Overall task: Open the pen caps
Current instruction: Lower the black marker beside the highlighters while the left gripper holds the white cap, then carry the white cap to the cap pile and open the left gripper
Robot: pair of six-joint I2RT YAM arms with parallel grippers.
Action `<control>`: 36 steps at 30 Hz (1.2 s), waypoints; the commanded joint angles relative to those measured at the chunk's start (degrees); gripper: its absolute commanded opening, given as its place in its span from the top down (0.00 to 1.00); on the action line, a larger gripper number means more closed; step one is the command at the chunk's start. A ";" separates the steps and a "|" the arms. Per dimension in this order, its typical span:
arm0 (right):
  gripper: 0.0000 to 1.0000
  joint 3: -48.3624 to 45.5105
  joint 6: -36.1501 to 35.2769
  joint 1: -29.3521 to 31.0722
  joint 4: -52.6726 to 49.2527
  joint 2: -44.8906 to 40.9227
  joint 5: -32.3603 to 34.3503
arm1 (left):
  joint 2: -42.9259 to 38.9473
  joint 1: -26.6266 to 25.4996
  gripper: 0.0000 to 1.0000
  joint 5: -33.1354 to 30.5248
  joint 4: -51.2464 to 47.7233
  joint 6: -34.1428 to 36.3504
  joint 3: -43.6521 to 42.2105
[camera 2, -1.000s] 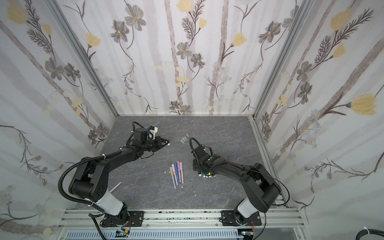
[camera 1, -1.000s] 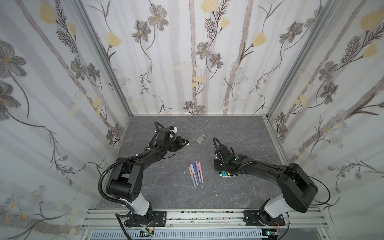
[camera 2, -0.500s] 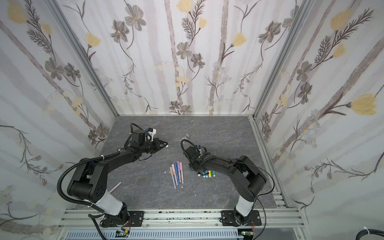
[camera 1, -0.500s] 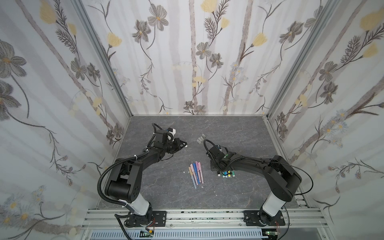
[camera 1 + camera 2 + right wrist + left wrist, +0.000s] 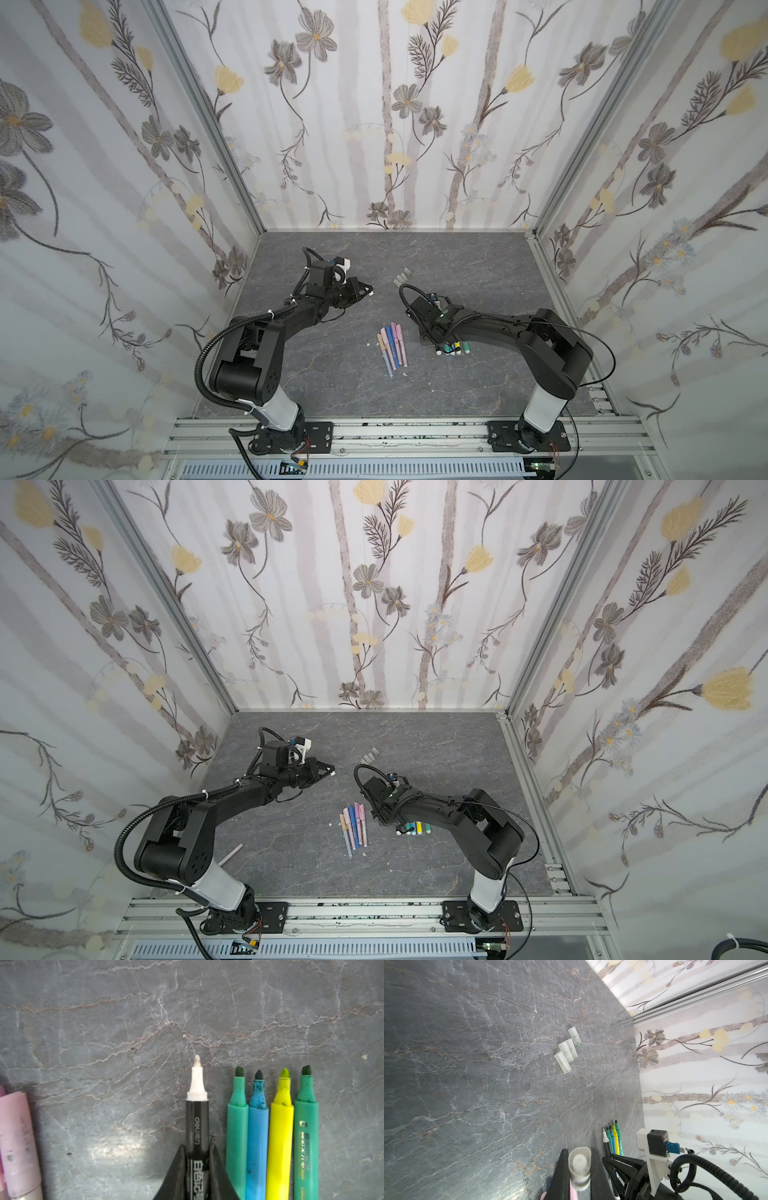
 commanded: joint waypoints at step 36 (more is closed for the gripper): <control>0.68 -5.19 -5.33 -3.44 1.22 -17.73 3.73 | 17.63 -5.88 0.99 -3.94 2.59 -4.93 11.68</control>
